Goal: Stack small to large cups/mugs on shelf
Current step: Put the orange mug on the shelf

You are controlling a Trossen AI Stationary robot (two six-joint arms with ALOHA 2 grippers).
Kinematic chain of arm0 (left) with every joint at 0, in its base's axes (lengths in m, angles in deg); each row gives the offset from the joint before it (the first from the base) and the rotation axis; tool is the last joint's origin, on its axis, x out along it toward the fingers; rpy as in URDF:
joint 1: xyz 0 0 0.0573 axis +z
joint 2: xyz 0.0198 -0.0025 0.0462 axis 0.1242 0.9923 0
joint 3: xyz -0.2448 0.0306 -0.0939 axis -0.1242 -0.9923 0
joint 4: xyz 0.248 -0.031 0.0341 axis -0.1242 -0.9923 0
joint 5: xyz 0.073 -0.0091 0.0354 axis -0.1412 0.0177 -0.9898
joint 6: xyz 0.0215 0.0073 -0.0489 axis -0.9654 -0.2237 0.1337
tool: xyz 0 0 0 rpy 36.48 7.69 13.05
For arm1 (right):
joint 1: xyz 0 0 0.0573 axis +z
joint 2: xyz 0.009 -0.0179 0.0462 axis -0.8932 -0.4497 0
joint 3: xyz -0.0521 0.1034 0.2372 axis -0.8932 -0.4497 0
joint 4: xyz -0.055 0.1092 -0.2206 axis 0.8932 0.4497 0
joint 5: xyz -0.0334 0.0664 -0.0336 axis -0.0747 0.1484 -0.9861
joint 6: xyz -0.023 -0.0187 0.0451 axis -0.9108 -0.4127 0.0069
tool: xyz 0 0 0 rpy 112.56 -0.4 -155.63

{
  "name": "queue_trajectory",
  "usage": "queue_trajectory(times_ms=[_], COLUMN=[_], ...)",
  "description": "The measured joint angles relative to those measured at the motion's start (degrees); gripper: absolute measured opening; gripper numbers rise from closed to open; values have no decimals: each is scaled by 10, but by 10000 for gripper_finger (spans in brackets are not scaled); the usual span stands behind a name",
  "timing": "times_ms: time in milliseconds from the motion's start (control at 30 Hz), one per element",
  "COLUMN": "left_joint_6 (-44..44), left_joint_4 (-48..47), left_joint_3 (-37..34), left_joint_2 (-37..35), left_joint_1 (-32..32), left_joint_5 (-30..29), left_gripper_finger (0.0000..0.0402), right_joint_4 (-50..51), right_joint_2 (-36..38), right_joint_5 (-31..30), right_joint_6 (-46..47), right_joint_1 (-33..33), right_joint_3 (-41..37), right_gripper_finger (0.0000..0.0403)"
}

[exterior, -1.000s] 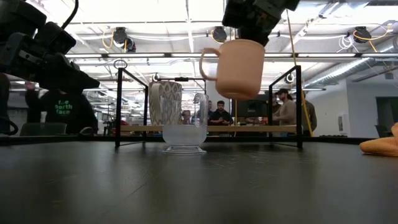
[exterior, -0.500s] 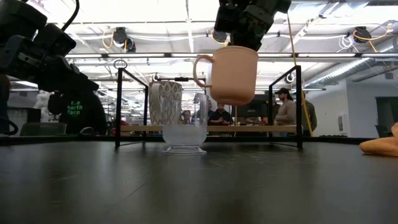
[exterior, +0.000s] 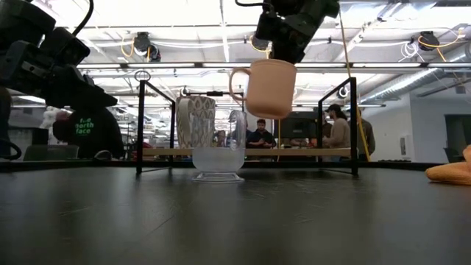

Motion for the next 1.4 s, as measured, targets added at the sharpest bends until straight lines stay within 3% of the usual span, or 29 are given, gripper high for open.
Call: queue_trajectory(times_ms=[433,900,1300,1400], left_joint_6=[0,1,-1,-1], left_joint_4=[2,-1,-5,-5], left_joint_3=[0,0,0,0], left_joint_2=[0,0,0,0], left_joint_1=[0,0,0,0], left_joint_5=[-1,-1,-1,-1], left_gripper_finger=[1,1,1,1], right_joint_4=[-2,50,53,48], right_joint_2=[-7,-137,-142,-142], right_joint_5=[0,0,-2,-28], right_joint_6=[-28,-51,-72,-74], right_joint_1=[-43,-47,-47,-46], right_joint_3=[12,115,120,120], right_gripper_finger=[4,4,4,4])
